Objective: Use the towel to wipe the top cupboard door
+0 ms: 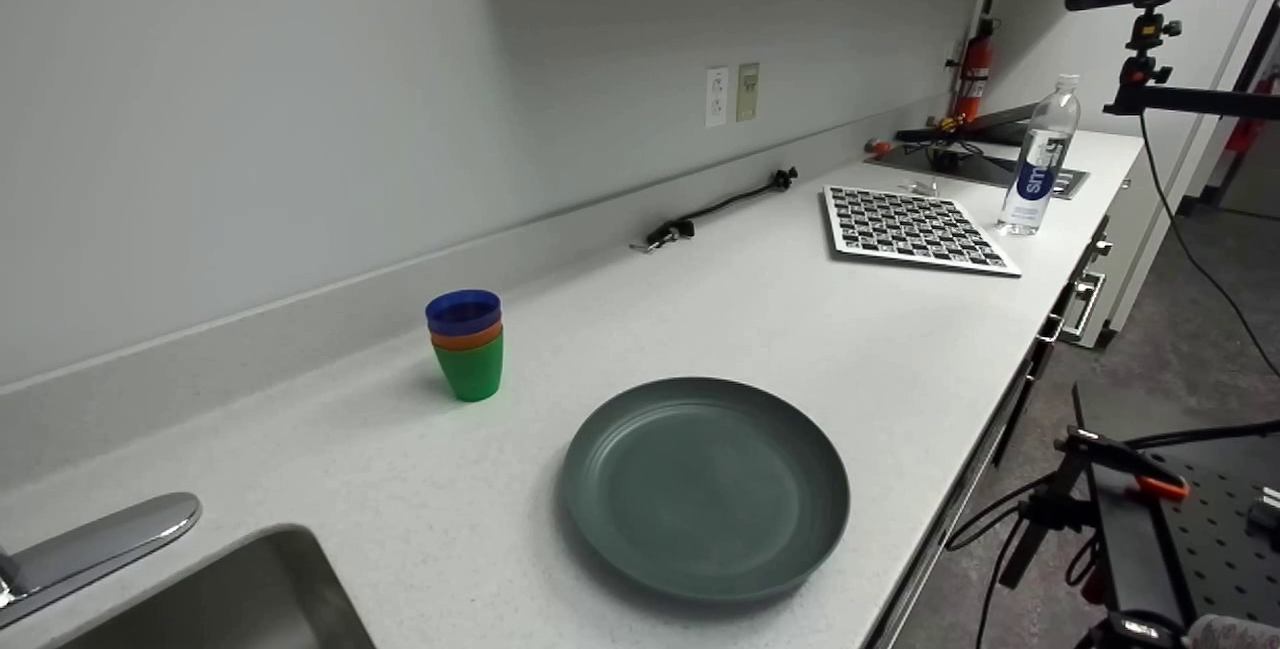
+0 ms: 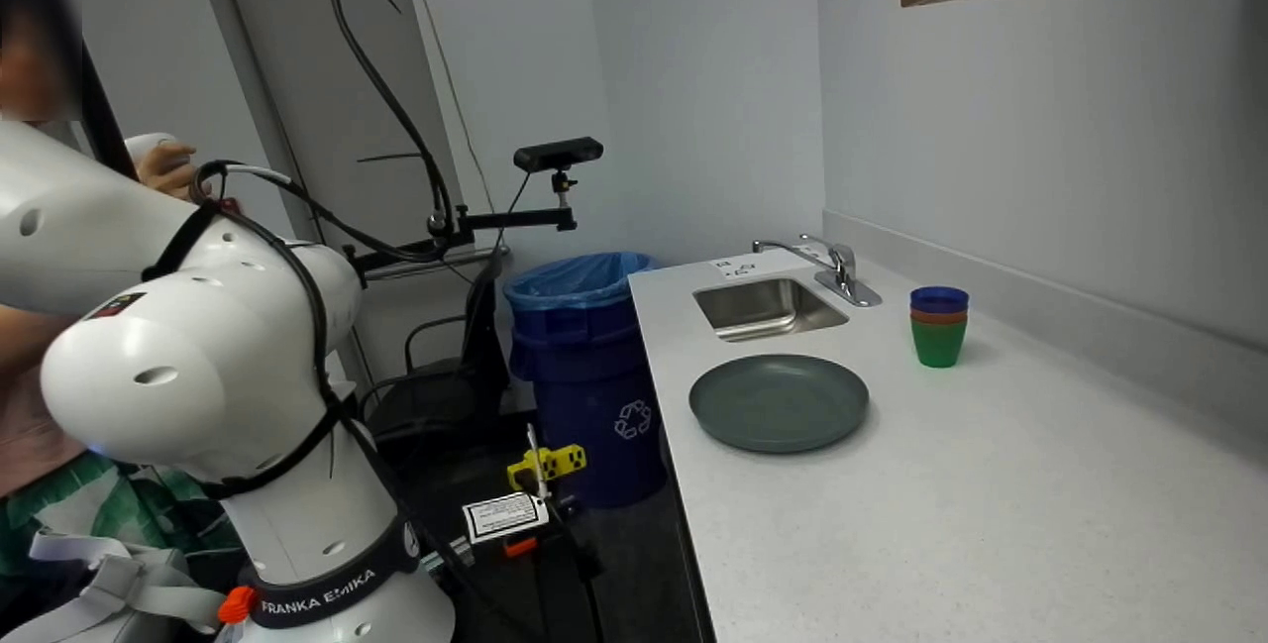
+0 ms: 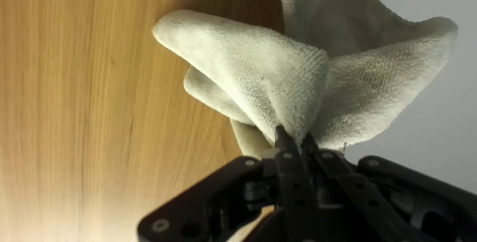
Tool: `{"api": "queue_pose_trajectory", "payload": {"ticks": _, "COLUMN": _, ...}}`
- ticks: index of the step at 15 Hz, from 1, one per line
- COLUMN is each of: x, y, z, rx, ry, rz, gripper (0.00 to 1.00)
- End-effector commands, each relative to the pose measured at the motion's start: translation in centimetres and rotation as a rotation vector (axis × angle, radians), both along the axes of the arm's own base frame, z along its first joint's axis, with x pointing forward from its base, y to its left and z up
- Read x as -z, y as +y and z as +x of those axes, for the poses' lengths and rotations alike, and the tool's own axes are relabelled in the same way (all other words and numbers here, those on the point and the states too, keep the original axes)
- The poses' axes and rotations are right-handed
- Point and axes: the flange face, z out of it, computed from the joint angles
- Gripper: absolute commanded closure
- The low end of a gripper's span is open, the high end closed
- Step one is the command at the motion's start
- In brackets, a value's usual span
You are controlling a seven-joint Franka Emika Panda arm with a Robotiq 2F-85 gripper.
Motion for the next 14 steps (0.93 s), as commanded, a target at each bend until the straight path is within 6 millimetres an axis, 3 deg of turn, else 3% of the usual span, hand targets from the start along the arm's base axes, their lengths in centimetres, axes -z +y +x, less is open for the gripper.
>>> {"api": "queue_pose_trajectory", "payload": {"ticks": 1, "x": -0.1, "y": -0.6, "z": 2.0, "rx": 0.02, "ry": -0.181, "rz": 0.029, "gripper": 0.98}}
{"api": "queue_pose_trajectory", "payload": {"ticks": 7, "x": 3.9, "y": -2.3, "z": 5.8, "rx": 0.088, "ry": -0.278, "rz": 0.036, "gripper": 0.98}}
{"api": "queue_pose_trajectory", "payload": {"ticks": 14, "x": 9.7, "y": -4.3, "z": 9.0, "rx": 0.176, "ry": -0.057, "rz": 0.041, "gripper": 0.98}}
